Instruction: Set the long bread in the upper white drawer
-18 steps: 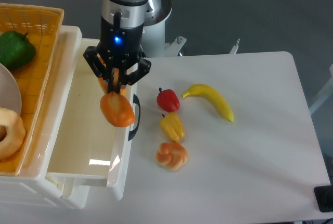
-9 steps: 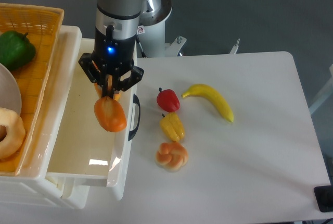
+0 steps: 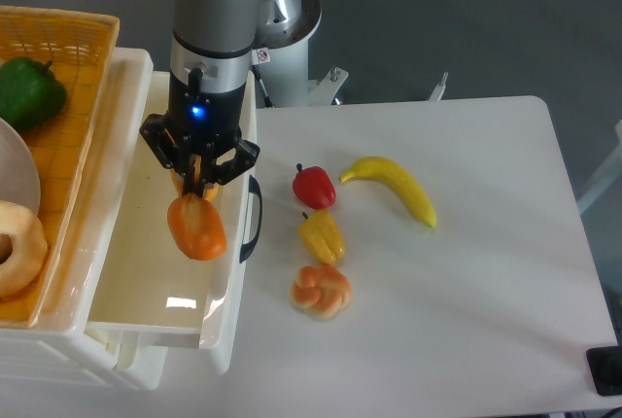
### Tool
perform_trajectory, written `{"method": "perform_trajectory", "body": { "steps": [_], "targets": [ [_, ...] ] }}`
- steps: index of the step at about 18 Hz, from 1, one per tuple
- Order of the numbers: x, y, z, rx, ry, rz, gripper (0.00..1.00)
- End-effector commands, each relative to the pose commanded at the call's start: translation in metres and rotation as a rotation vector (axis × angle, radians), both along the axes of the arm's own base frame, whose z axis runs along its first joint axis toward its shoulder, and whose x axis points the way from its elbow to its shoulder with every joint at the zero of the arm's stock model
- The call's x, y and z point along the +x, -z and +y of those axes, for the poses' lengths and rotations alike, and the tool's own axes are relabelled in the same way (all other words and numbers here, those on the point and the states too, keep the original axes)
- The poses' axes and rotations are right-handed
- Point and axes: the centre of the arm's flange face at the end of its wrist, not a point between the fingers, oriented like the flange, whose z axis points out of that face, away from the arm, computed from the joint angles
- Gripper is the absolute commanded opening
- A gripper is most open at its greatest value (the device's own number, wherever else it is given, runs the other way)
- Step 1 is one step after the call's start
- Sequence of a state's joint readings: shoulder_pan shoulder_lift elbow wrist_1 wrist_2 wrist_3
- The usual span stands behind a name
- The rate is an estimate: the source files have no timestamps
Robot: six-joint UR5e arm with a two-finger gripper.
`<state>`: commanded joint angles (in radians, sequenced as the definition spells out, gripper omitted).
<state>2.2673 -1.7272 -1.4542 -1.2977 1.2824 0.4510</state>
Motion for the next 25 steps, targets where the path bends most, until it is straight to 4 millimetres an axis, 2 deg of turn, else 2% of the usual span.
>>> {"method": "perform_trajectory", "body": {
  "steps": [2, 6, 14, 18, 20, 25],
  "targets": [
    [0.000, 0.001, 0.001, 0.001, 0.003, 0.002, 0.41],
    [0.001, 0.001, 0.002, 0.004, 0.004, 0.003, 0.49],
    [-0.001, -0.001, 0.002, 0.006, 0.004, 0.008, 0.50],
    [-0.022, -0.005, -0.012, -0.034, -0.044, 0.067, 0.51],
    [-0.035, -0.007, -0.020, -0.042, -0.047, 0.089, 0.57],
    [-0.065, -0.005, -0.037, -0.049, -0.068, 0.101, 0.64]
  ]
}}
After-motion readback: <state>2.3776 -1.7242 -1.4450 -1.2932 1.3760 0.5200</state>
